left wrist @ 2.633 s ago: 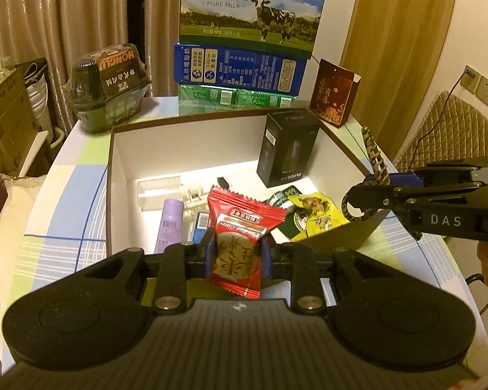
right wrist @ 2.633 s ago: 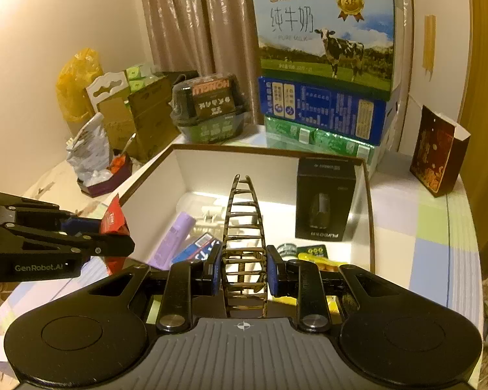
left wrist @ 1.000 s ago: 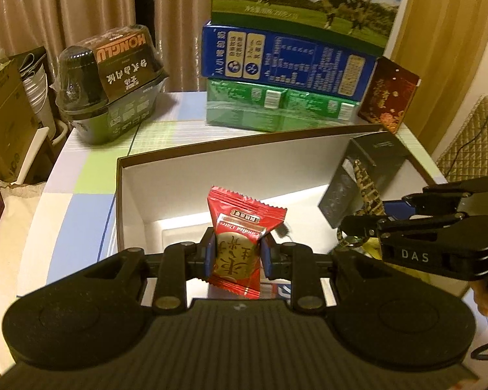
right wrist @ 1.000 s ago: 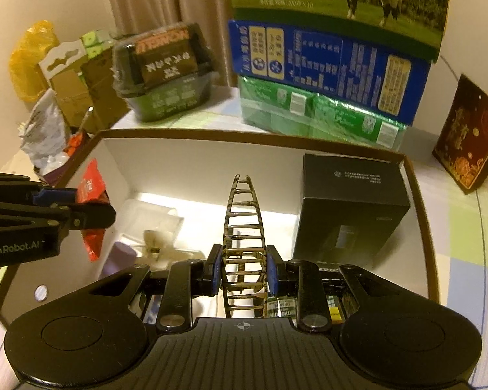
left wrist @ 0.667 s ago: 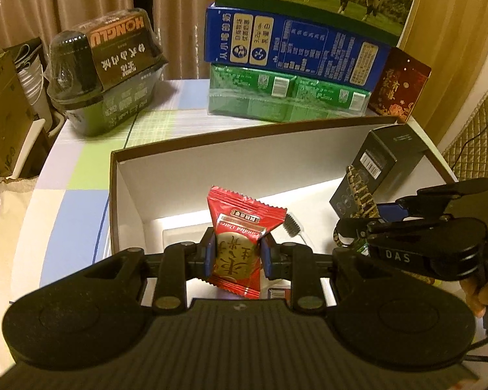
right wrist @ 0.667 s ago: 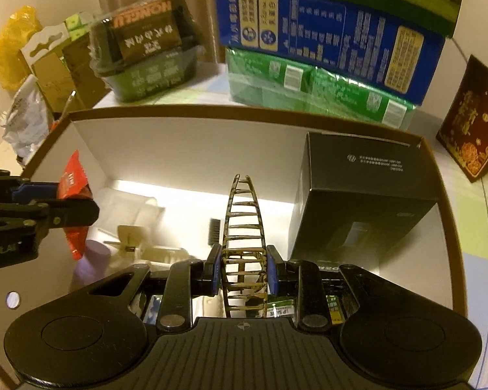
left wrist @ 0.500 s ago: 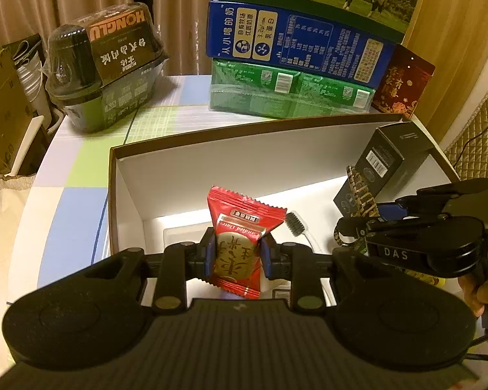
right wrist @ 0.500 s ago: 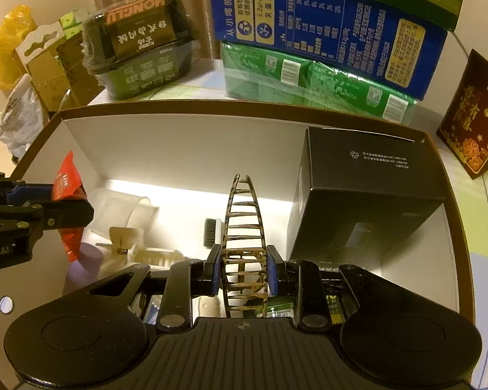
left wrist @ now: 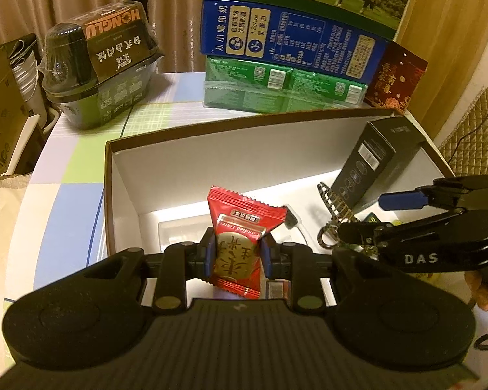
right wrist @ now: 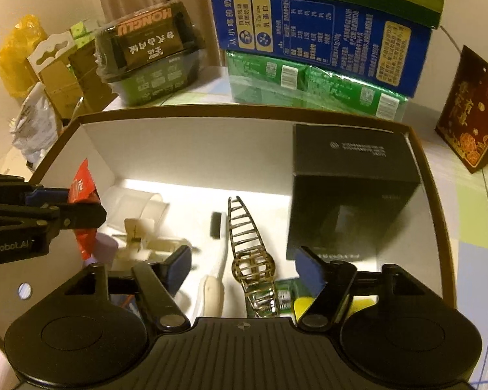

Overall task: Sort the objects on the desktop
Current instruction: 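Lower the spiral with the right tool while the left tool lowers the red packet, releasing both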

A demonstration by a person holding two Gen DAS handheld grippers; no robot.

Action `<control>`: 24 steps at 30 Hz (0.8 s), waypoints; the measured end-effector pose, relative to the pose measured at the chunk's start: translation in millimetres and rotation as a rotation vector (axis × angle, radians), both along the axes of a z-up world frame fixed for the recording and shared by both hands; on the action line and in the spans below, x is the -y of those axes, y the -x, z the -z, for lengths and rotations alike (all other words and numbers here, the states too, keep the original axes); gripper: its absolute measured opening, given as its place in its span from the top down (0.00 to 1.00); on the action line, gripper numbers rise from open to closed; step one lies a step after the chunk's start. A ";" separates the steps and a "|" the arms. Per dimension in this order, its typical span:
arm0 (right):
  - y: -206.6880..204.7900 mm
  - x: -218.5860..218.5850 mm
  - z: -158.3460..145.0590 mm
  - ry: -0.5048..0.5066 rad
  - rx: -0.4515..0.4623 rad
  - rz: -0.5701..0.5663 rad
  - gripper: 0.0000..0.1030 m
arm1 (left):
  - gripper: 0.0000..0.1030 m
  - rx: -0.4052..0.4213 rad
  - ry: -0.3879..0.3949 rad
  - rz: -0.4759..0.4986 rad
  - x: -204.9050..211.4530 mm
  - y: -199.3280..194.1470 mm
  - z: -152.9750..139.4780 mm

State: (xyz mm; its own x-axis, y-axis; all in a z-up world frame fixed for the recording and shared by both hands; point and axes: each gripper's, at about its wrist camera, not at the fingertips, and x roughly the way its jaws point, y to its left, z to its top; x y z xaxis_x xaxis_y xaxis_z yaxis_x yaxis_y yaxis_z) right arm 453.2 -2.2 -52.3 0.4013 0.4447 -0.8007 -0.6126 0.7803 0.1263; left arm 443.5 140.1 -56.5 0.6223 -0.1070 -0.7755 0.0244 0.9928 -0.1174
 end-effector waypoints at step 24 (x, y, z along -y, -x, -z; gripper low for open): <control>30.0 48.5 -26.6 0.107 0.065 -0.002 0.10 | 0.77 -0.052 0.051 0.172 66.6 23.0 3.2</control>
